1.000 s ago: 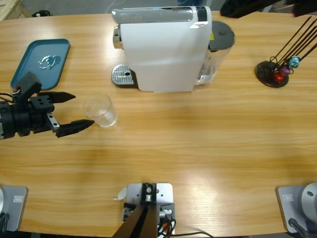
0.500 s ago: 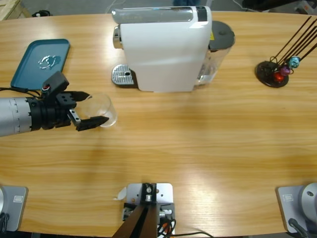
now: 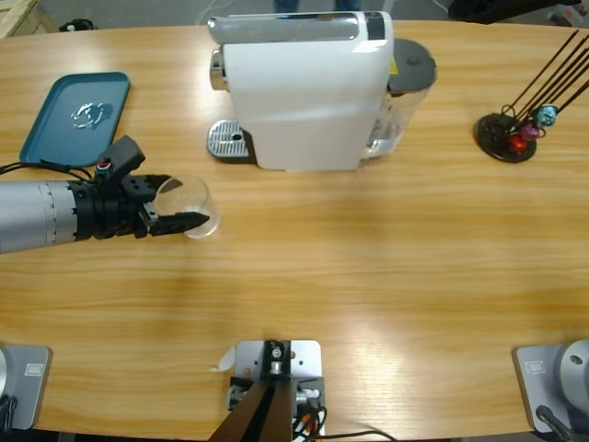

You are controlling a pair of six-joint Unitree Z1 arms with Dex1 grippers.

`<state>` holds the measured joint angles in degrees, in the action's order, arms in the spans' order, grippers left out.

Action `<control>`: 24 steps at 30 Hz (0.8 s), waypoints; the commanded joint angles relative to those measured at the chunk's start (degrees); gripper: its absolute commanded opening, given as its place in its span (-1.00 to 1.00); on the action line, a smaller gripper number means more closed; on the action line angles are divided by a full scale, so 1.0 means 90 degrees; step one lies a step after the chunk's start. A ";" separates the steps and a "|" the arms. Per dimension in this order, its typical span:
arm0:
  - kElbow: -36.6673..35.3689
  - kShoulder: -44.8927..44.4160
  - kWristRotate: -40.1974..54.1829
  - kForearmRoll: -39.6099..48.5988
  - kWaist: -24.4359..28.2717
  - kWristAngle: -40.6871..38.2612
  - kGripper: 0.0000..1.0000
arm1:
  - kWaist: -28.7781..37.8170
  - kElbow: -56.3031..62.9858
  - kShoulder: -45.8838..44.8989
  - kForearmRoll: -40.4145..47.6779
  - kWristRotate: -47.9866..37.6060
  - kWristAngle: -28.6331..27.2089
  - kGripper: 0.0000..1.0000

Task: Pour coffee

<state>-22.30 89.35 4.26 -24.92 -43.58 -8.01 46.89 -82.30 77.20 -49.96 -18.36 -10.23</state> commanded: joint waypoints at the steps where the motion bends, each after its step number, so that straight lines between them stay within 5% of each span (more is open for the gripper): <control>1: 0.0087 -0.0459 0.0035 0.0308 0.0112 0.0464 -1.00 | -0.0083 0.0349 0.0045 0.0090 0.0018 0.0107 1.00; 7: -0.0980 -0.0646 0.0074 0.1386 0.0922 0.0552 -1.00 | -0.0083 0.0541 0.0064 0.0338 -0.0042 0.0131 1.00; 17: -0.1439 0.0703 0.0296 0.0526 0.1803 -0.1295 -0.97 | -0.0134 0.0883 0.0064 0.0625 -0.0080 0.0131 1.00; 24: -0.1864 0.1061 0.0761 0.0601 0.2020 -0.1551 -0.99 | -0.0190 0.0922 0.0174 0.0662 -0.0089 0.0199 1.00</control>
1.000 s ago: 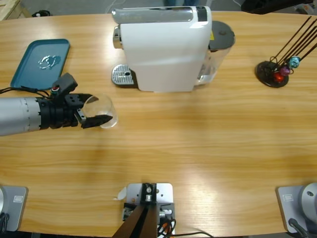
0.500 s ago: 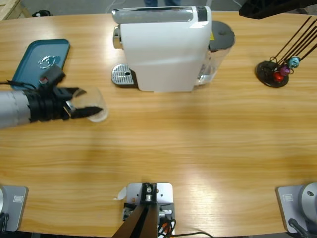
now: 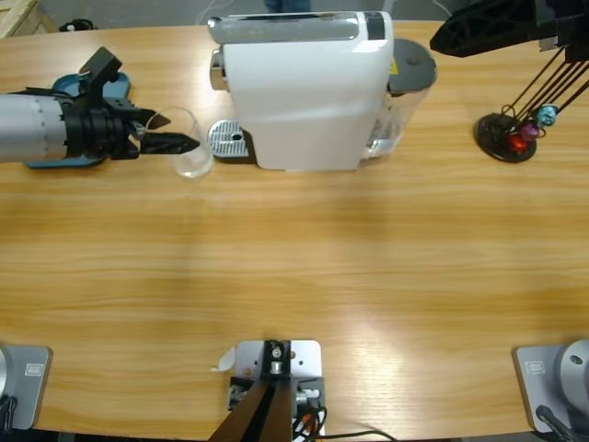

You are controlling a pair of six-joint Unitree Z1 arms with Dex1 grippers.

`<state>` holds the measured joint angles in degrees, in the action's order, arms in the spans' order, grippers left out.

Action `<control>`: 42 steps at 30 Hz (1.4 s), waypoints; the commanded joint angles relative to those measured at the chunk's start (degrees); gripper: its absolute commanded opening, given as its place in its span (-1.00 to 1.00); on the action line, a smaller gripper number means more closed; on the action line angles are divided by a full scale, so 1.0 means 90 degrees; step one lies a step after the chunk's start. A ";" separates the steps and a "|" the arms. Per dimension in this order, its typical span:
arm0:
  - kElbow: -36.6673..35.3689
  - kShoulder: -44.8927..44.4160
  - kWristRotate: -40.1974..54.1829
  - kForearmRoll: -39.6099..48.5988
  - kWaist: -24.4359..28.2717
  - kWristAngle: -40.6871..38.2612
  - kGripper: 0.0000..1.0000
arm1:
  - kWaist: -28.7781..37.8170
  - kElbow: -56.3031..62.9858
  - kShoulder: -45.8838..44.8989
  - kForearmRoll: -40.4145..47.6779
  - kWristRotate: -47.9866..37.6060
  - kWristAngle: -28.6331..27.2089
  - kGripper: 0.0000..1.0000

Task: Pour coffee

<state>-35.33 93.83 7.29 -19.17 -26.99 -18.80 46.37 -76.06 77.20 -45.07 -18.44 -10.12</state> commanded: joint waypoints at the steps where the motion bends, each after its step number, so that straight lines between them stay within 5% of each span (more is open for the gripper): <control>1: -0.0440 0.0627 0.0459 -0.0042 0.0138 -0.0380 -0.99 | -0.0135 0.0219 0.0207 0.0139 -0.0080 0.0197 1.00; 36: -0.1276 0.1481 0.0668 0.0020 -0.0243 -0.0490 -0.97 | -0.0191 0.0307 0.0359 0.0299 -0.0071 0.0353 1.00; 37: -0.1254 0.1469 0.0684 0.0022 -0.0243 -0.0490 -0.69 | -0.0191 0.0301 0.0371 0.0307 -0.0071 0.0353 1.00; 38: -0.1221 0.1463 0.0701 0.0030 -0.0243 -0.0494 -0.07 | -0.0191 0.0293 0.0383 0.0311 -0.0071 0.0361 1.00; 39: -0.1170 0.1459 0.0713 0.0030 -0.0243 -0.0507 0.33 | -0.0191 0.0285 0.0392 0.0315 -0.0071 0.0367 1.00; 42: -0.1047 0.1483 0.0752 0.0030 -0.0263 -0.0519 0.83 | -0.0191 0.0285 0.0381 0.0311 -0.0071 0.0375 1.00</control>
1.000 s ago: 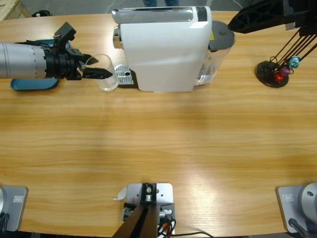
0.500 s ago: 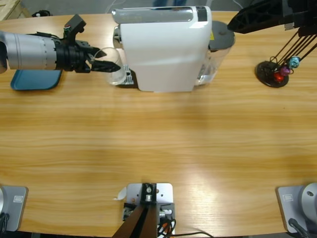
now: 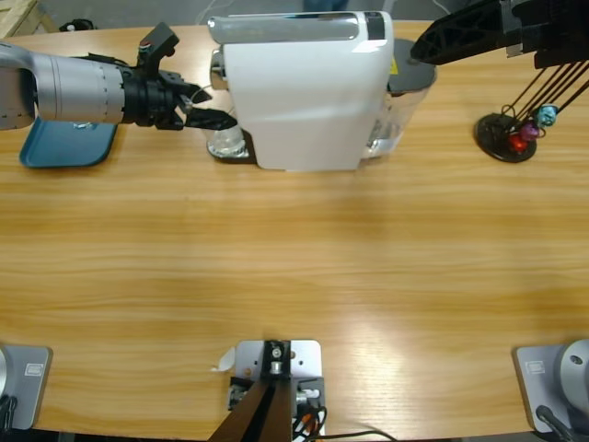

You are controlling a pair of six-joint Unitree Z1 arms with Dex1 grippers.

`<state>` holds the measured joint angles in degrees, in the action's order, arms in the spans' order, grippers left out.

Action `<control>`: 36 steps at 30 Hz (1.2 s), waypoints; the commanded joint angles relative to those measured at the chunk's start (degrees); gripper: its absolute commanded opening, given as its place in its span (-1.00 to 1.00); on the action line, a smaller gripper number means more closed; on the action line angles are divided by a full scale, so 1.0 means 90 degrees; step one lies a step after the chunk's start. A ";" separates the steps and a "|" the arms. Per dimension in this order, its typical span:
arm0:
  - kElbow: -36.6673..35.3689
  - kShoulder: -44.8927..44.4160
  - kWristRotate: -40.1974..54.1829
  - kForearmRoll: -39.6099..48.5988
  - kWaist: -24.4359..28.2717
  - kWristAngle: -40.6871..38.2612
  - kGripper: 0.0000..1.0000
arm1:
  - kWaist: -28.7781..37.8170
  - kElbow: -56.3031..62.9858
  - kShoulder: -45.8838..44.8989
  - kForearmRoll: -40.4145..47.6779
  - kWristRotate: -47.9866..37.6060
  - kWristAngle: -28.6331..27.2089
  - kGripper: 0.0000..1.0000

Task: Pour coffee

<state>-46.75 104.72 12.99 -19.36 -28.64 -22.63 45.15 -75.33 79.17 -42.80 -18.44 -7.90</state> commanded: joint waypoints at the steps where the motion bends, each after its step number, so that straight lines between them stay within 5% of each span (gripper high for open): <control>1: 0.0232 0.0286 0.0119 0.0052 -0.0081 -0.0087 0.85 | -0.0056 0.0210 0.0151 0.0059 -0.0070 0.0136 1.00; 16: 0.0556 -0.0399 0.0197 0.0116 -0.0068 -0.0038 0.99 | -0.0056 0.0109 0.0168 0.0055 -0.0040 0.0186 1.00; 27: 0.0777 -0.2306 0.0240 0.2130 0.0026 0.0583 0.98 | -0.0058 -0.0499 0.0168 -0.0660 0.0053 -0.0169 1.00; 30: 0.0912 -0.2812 0.0181 0.3019 -0.0083 0.1001 0.98 | -0.0335 -0.2048 0.0719 -0.2268 0.0159 -0.0109 0.47; 32: 0.0972 -0.3105 0.0167 0.3667 -0.0140 0.1264 0.97 | -0.0339 -0.2626 0.0992 -0.2654 0.0174 -0.0075 -0.28; 33: 0.0945 -0.3269 0.0167 0.3876 -0.0230 0.1344 0.97 | -0.0339 -0.2821 0.1117 -0.2727 0.0176 -0.0050 -0.81; 34: 0.0886 -0.3415 0.0165 0.4054 -0.0329 0.1372 0.96 | -0.0339 -0.2991 0.1227 -0.2771 0.0243 -0.0044 -1.00; 36: 0.0742 -0.3554 0.0158 0.4378 -0.0593 0.1489 0.96 | -0.0388 -0.3304 0.1406 -0.2744 0.0520 -0.0116 -1.00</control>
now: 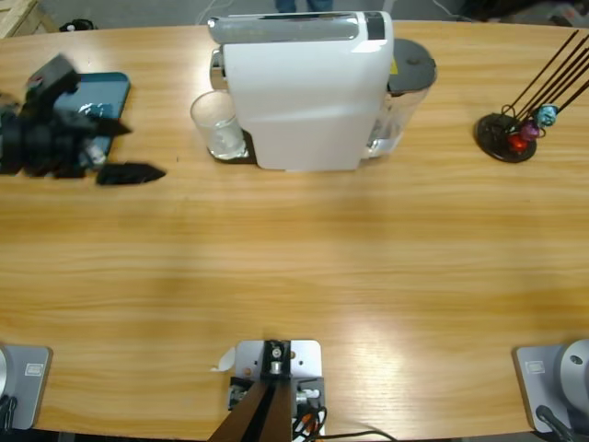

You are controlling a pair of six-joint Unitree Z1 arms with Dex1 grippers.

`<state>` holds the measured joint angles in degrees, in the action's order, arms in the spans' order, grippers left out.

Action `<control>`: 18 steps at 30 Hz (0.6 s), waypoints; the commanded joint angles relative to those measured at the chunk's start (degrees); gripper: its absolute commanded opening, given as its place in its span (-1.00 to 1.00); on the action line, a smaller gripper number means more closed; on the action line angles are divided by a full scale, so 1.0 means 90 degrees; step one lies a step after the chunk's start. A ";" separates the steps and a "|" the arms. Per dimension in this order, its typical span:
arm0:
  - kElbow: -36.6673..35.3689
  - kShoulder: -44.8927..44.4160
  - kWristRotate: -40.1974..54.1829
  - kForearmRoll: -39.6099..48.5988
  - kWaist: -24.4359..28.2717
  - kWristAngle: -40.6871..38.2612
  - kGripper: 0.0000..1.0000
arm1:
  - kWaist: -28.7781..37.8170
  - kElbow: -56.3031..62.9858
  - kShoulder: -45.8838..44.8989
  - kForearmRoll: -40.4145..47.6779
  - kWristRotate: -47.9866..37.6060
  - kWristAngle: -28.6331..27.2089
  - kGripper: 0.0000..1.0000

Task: Pour coffee

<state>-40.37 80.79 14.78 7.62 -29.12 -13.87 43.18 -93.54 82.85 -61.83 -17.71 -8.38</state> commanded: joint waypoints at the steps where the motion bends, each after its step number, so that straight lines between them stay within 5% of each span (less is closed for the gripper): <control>1: 0.0013 -0.0908 -0.0040 0.1475 -0.0634 0.0576 0.96 | -0.0237 -0.1517 0.1177 -0.0740 0.0474 0.0003 -1.00; 11: 0.0253 -0.0564 -0.0013 0.1477 -0.0964 0.0777 0.96 | -0.0735 -0.2958 0.2700 -0.1361 0.0806 0.0914 -1.00; 18: 0.0419 -0.0539 -0.0001 0.1342 -0.1012 0.0691 0.96 | -0.0962 -0.3650 0.3363 -0.1826 0.1071 0.0986 -1.00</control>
<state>-39.62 74.38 14.77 20.60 -37.31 -7.84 36.36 -123.29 106.33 -75.72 -10.52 -0.57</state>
